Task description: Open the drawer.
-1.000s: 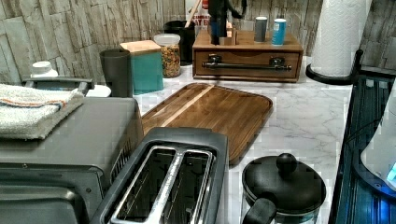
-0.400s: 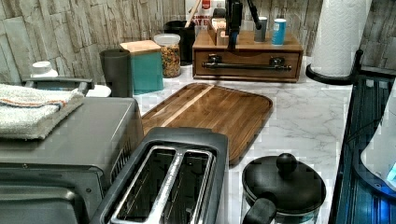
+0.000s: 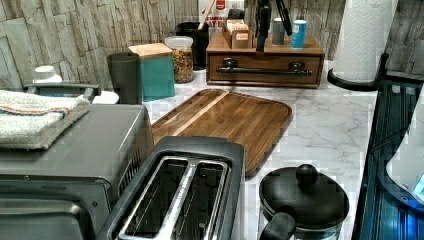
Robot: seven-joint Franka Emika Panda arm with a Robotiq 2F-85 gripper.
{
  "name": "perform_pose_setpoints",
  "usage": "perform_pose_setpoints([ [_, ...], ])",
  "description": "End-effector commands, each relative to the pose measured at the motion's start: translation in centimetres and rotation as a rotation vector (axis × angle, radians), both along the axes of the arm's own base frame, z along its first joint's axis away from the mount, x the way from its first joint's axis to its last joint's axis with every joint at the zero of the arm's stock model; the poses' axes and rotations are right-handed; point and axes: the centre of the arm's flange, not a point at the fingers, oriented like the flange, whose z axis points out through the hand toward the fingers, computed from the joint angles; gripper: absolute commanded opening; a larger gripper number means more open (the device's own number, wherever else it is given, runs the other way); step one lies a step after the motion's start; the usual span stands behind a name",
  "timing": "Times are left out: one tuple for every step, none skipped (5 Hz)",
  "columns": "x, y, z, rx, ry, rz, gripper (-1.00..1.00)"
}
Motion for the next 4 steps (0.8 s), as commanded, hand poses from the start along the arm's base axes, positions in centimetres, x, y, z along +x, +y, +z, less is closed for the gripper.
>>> perform_pose_setpoints([
  [-0.5,-0.5,-3.3,0.064,0.037,-0.057,1.00],
  [0.0,-0.5,-3.8,0.062,0.028,-0.059,1.00],
  [0.9,-2.4,-5.1,0.075,0.025,-0.032,1.00],
  [1.4,-3.2,-7.1,0.089,0.010,-0.038,1.00],
])
